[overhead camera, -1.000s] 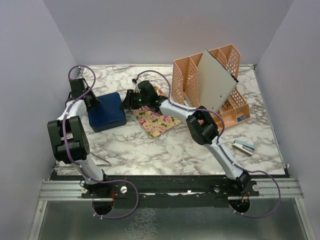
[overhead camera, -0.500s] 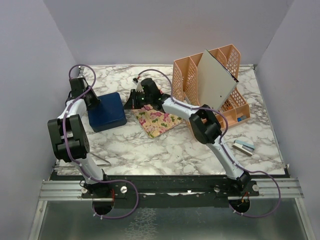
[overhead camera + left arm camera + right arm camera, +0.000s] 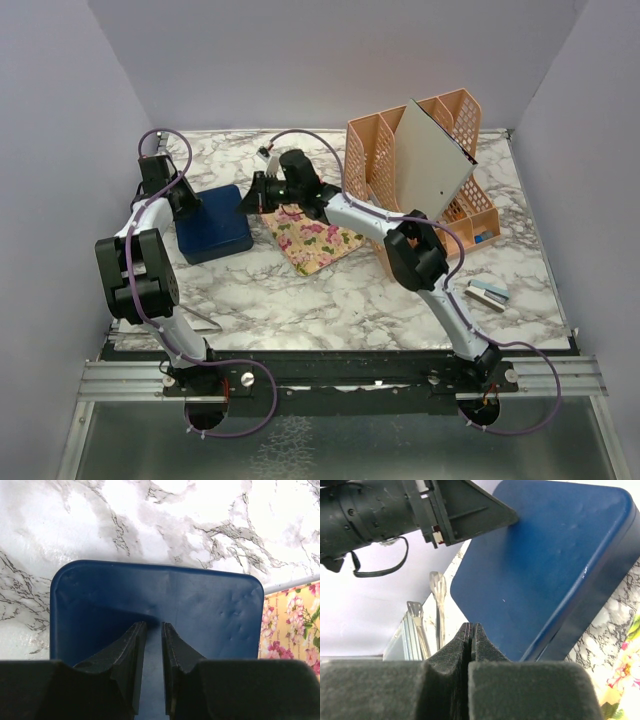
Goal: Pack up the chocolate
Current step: Adjust the packing box at the center of the board.
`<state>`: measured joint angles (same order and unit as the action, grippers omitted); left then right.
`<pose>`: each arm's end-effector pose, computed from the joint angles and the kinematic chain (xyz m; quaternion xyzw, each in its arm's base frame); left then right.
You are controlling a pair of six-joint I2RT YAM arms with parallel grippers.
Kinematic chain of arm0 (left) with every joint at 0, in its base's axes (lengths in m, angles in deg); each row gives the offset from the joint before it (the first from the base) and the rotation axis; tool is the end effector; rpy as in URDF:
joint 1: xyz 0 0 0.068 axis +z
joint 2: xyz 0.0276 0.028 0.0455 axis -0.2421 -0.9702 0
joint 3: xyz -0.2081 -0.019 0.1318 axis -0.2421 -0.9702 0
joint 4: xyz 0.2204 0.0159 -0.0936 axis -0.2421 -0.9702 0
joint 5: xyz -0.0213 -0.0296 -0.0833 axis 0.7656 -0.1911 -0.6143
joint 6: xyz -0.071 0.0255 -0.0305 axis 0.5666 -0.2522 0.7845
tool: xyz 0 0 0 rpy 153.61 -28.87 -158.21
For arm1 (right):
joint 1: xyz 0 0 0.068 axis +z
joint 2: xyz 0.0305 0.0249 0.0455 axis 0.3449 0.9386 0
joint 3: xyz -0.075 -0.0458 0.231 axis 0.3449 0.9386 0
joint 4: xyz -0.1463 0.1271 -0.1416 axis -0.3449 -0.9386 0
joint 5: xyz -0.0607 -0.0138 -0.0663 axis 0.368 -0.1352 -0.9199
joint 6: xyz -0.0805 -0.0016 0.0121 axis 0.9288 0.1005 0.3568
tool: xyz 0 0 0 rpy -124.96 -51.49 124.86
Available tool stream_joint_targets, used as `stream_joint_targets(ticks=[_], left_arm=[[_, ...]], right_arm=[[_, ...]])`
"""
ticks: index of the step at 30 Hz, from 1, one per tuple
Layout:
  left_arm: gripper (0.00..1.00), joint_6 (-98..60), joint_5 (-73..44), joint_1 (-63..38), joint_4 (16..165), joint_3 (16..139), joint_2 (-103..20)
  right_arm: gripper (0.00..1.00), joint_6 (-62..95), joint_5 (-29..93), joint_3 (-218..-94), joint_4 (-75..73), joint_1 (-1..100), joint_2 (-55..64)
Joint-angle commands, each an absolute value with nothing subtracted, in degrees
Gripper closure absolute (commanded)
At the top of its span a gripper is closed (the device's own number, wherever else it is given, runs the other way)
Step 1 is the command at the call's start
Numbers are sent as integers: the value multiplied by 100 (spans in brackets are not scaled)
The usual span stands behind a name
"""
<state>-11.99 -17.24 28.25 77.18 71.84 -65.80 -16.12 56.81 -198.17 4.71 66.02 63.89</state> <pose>0.3716 0.0802 0.1758 -0.2273 0.8907 -0.1049 0.3794 0.3620 0.4270 0.1922 -0.2084 0.7659 0.5478 0.2644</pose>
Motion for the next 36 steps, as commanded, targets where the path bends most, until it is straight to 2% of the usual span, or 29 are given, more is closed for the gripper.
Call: stream_joint_targets(ticks=[1, 4, 7, 11, 19, 26, 32, 36], left_arm=[[73, -1276, -1797, 2825, 7035, 6915, -6854], [73, -1265, -1825, 2823, 7034, 6898, -6865], [73, -1235, -1939, 2821, 7034, 6896, -6805], [73, -1197, -1938, 2799, 7047, 6941, -6766], [73, -1162, -2057, 2790, 7023, 7018, -6789], [73, -1159, -2200, 2789, 7021, 7017, -6689], [73, -1082, -2250, 2794, 7066, 6965, -6622], [73, -1060, -2305, 2783, 7082, 6956, -6548]], right_arm=[[100, -1681, 5882, -19503, 729, 6691, 6349], [100, -1623, 5720, -19209, 395, 6712, 6797], [100, -1351, 5386, -19273, -553, 6717, 7189], [100, -980, 4939, -18983, -698, 6715, 6962], [100, -637, 4627, -19357, -706, 6712, 6365], [100, 273, 4161, -19904, -1042, 6769, 5839], [100, 538, 4219, -20108, -1148, 7030, 6066], [100, 846, 3821, -20593, -1489, 7324, 6249]])
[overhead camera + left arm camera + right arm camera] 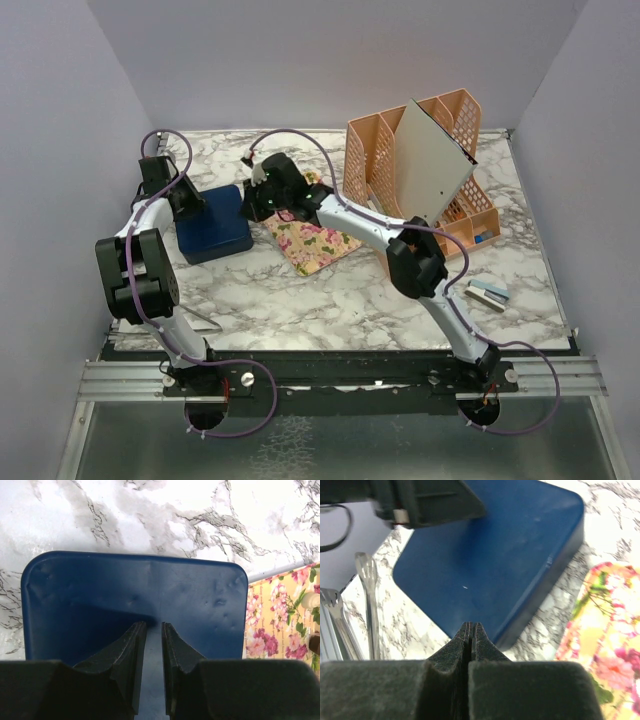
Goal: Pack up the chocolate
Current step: Adjust the packing box at the center of the board.
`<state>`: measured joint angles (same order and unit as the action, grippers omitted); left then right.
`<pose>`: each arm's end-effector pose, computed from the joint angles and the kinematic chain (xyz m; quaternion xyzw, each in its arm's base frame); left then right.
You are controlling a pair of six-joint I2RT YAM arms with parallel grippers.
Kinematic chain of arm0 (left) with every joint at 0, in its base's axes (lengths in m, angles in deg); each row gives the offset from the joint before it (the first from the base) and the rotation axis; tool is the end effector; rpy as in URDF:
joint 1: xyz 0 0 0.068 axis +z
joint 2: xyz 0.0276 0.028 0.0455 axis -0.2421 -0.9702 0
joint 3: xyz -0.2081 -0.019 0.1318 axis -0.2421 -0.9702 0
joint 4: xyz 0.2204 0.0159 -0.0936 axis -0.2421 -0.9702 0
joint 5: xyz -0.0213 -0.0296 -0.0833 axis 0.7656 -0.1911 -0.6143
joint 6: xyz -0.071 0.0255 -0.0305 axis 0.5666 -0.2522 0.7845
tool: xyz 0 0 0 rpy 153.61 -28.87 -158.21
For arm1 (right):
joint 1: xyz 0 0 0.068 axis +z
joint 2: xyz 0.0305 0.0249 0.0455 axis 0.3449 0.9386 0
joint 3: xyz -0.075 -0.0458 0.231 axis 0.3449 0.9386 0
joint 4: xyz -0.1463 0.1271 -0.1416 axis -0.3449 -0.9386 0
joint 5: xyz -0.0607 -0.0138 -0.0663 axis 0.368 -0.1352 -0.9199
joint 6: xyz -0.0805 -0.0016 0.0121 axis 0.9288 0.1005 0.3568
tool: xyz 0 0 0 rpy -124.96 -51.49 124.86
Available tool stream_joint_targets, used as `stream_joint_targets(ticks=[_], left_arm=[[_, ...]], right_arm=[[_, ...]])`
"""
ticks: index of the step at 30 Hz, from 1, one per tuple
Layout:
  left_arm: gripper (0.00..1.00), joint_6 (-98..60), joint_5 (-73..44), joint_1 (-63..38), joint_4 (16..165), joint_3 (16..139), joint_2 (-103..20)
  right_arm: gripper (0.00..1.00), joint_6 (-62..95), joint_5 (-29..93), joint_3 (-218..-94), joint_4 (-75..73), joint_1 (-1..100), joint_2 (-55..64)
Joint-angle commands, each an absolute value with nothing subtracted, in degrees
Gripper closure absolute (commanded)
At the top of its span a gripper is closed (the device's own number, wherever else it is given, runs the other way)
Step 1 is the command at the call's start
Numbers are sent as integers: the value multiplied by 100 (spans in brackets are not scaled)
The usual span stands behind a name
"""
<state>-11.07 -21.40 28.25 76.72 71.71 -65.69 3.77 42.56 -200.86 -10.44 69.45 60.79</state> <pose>0.3707 0.0749 0.1758 -0.2210 0.8907 -0.1412 0.3714 0.3424 0.4313 0.2015 -0.2969 0.7936 0.4003 0.3490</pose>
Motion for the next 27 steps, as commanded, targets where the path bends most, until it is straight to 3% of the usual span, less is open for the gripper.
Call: stream_joint_targets(ticks=[1, 12, 16, 19, 23, 27], left_arm=[[73, -1062, -2310, 2788, 7082, 6964, -6529], [72, -927, -2554, 2852, 7047, 7132, -6417], [72, -896, -2600, 2852, 7059, 7122, -6421], [72, -896, -2584, 2851, 7069, 7079, -6393], [72, -832, -2561, 2851, 7168, 6980, -6355], [72, -720, -2714, 2852, 7210, 7074, -6362]], right_arm=[[100, 917, 3690, -20714, -1530, 7363, 6241], [100, 1402, 2894, -20476, -1442, 7483, 5919], [100, 1439, 2506, -20084, -1684, 7537, 6561], [100, 1399, 1877, -20558, -2982, 7614, 7374], [100, 1218, 1738, -19080, -1981, 7637, 6469], [100, 1348, 1803, -19394, -1811, 7628, 5961]])
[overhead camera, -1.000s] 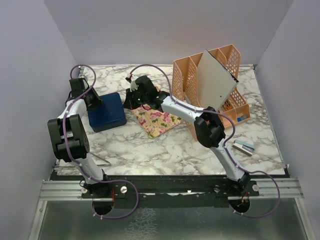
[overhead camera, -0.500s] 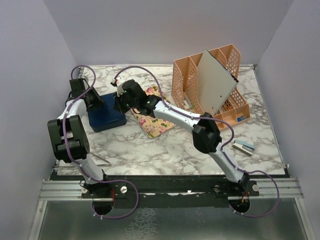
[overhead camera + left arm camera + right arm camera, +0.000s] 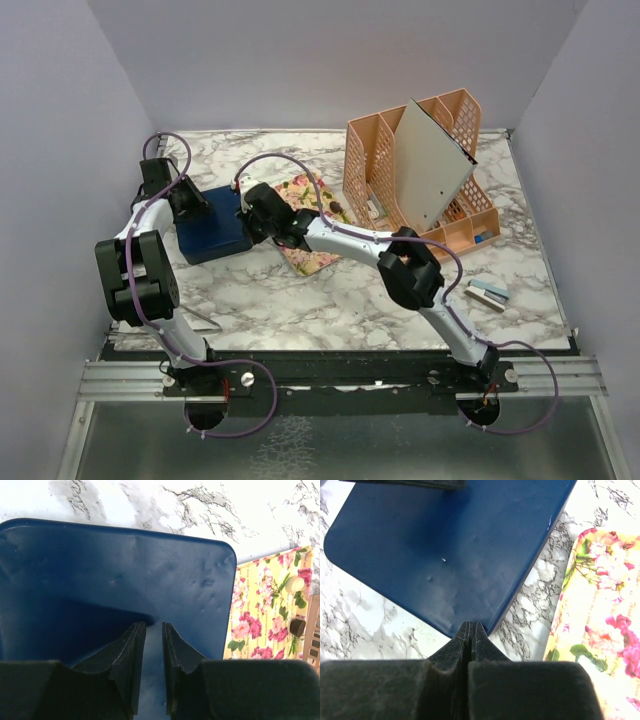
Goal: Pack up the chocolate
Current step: Adjust the packing box at the center of the board.
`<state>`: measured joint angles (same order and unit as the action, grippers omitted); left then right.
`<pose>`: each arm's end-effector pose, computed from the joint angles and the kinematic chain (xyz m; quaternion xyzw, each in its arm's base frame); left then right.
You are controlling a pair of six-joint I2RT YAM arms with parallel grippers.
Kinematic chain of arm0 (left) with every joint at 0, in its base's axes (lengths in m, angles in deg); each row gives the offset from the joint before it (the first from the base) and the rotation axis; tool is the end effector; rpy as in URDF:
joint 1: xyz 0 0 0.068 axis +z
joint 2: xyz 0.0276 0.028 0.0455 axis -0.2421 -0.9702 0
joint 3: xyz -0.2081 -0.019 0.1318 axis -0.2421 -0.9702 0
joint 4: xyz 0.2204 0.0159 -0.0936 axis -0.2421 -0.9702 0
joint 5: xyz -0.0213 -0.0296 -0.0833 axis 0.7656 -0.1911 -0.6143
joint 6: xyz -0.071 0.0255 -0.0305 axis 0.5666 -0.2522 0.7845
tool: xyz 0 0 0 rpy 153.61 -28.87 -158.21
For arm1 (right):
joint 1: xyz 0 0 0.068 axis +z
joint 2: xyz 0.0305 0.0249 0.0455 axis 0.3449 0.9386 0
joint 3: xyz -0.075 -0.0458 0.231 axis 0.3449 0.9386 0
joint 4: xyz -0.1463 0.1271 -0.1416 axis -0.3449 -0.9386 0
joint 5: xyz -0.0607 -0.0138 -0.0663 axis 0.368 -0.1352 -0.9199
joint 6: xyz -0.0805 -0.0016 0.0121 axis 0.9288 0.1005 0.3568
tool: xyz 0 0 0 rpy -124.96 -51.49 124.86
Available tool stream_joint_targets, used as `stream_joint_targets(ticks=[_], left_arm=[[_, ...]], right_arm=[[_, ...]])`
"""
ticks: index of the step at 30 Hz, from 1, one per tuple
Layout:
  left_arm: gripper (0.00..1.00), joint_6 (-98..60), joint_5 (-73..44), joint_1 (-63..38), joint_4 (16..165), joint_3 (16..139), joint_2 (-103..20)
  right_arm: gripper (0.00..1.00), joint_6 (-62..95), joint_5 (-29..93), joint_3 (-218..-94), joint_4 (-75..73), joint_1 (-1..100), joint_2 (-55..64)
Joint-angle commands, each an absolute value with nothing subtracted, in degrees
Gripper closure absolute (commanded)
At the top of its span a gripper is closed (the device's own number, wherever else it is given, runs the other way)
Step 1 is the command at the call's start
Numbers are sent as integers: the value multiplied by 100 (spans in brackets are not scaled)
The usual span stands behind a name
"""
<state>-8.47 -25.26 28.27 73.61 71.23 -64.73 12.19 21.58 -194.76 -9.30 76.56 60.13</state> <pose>0.3631 0.0684 0.1748 -0.2338 0.8918 -0.1799 0.3429 0.3043 0.4513 0.1707 -0.3259 0.8095 0.2517 0.4184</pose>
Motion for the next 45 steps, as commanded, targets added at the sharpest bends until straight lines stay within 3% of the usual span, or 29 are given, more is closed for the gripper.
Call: stream_joint_targets(ticks=[1, 5, 13, 18, 26, 38, 45], left_arm=[[72, -686, -2746, 2852, 7208, 7131, -6349], [72, -579, -2955, 2845, 7250, 7618, -6367], [77, -467, -3069, 2720, 7737, 8238, -6864], [80, -1095, -1922, 3116, 7207, 8519, -7255], [82, -1279, -1682, 3291, 7039, 8370, -8002], [79, -1346, -1323, 3098, 6275, 9333, -7010], [79, -1216, -1044, 3089, 6106, 8608, -6261]], right_arm=[[100, 1370, 1890, -19525, -1777, 7631, 5876], [100, 1270, 2013, -19405, -1398, 7633, 5371], [100, 987, 1839, -17754, -460, 7593, 3963], [100, 980, 1755, -17213, -599, 7451, 3488], [100, 812, 1802, -16713, -743, 7387, 3095], [100, 732, 1877, -16330, -629, 7392, 2434], [100, 678, 2053, -15964, -441, 7384, 2220]])
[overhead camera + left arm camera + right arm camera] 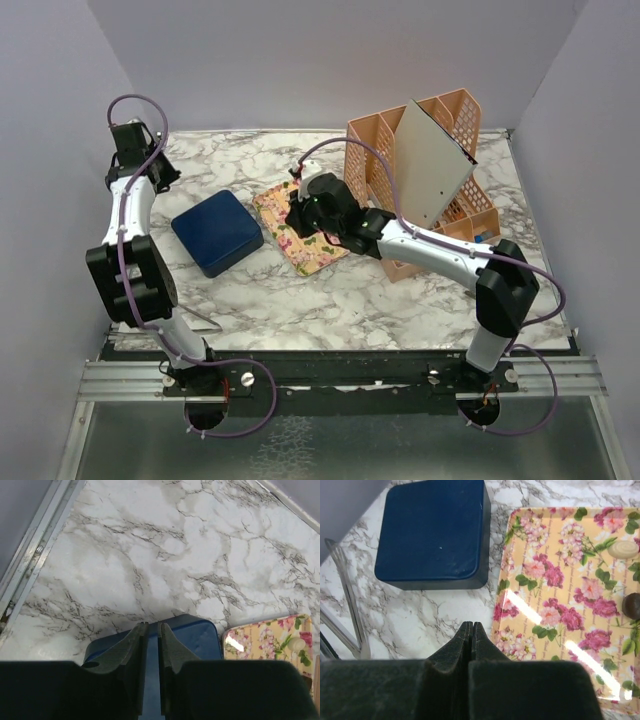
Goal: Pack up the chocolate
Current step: Adjust the packing box at the center of the board.
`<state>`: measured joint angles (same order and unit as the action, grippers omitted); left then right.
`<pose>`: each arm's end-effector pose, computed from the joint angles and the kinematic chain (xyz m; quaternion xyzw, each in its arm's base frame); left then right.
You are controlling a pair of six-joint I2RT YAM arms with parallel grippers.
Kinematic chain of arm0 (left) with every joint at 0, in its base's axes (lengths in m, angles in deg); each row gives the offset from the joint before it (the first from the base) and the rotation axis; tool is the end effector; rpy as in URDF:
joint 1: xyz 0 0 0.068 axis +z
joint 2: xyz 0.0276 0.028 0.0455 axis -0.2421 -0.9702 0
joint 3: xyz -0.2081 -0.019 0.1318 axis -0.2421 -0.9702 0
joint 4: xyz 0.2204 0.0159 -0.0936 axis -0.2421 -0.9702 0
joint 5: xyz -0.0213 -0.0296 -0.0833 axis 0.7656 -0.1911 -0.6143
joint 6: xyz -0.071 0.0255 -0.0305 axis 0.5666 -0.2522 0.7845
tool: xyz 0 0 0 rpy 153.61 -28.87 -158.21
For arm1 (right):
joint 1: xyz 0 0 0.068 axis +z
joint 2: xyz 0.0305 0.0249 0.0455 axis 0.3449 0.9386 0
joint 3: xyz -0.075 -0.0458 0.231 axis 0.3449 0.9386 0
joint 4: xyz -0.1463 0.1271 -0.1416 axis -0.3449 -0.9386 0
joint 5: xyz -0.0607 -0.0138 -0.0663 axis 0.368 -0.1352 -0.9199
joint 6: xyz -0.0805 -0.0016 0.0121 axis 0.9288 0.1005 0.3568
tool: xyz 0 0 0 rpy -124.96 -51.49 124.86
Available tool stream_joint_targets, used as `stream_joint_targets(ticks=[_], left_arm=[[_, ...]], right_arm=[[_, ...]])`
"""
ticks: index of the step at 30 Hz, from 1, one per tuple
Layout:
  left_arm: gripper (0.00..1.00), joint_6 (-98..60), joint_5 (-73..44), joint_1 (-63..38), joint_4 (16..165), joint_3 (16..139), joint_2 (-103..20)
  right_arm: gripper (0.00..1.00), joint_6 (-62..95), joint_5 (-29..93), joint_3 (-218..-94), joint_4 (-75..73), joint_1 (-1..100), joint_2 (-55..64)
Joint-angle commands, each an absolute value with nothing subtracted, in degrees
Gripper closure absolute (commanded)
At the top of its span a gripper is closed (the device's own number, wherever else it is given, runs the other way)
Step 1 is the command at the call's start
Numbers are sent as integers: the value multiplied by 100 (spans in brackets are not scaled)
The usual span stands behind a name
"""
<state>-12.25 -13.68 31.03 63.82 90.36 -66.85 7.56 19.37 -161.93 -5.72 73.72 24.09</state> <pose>0.3880 0.1090 0.2510 -0.2524 0.8710 -0.0658 0.4162 0.2575 0.3380 0.2695 -0.2513 0.8036 0.2741 0.4648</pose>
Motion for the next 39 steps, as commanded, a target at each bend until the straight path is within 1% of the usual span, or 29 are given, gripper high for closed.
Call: stream_joint_targets(ticks=[1, 7, 10, 13, 17, 23, 25, 27, 28, 32, 34, 35, 36, 37, 38, 39], left_arm=[[79, -1265, -1007, 3089, 6106, 8514, -6194], [80, -1309, -1126, 3100, 6343, 7586, -6221], [80, -1361, -856, 3125, 6612, 7103, -6443], [81, -1404, -766, 3150, 6583, 7164, -6586], [81, -1432, -687, 3159, 6456, 7544, -6436], [75, -1371, -1445, 2922, 6405, 8040, -6010], [72, -1314, -1924, 2829, 6424, 8116, -5947], [67, -1294, -2263, 2673, 6423, 8139, -5851], [63, -1302, -2390, 2569, 6423, 8117, -5758], [50, -1419, -2745, 2237, 6386, 8007, -5245], [46, -1436, -2824, 2180, 6350, 7957, -4928], [43, -1446, -2895, 2171, 6314, 7951, -4794], [38, -1455, -2998, 2162, 6265, 7958, -4659], [11, -1483, -3142, 2158, 6208, 7959, -4550], [2, -1543, -3325, 2139, 6111, 7971, -4439], [1, -1603, -3453, 2121, 6014, 7976, -4341]], right_arm=[[100, 659, 2058, -15918, -414, 7382, 2184], [100, 502, 2304, -15816, -277, 7389, 2090], [99, 476, 2393, -15906, -354, 7382, 2112], [100, 479, 2407, -15943, -418, 7388, 2104], [100, 501, 2406, -15926, -430, 7380, 2062], [99, 486, 2215, -15695, -308, 7388, 1906], [97, 480, 2199, -15584, -258, 7395, 1854], [84, 543, 2255, -15441, -225, 7394, 1781], [78, 549, 2242, -15335, -236, 7392, 1741], [47, 481, 1842, -15034, -307, 7384, 1440], [27, 434, 1712, -14866, -319, 7386, 1190], [7, 410, 1717, -14788, -332, 7386, 1071], [1, 356, 1744, -14754, -421, 7383, 961], [0, 270, 1774, -14736, -548, 7386, 828], [0, 83, 1804, -14693, -659, 7388, 684], [0, -56, 1861, -14610, -709, 7380, 524]])
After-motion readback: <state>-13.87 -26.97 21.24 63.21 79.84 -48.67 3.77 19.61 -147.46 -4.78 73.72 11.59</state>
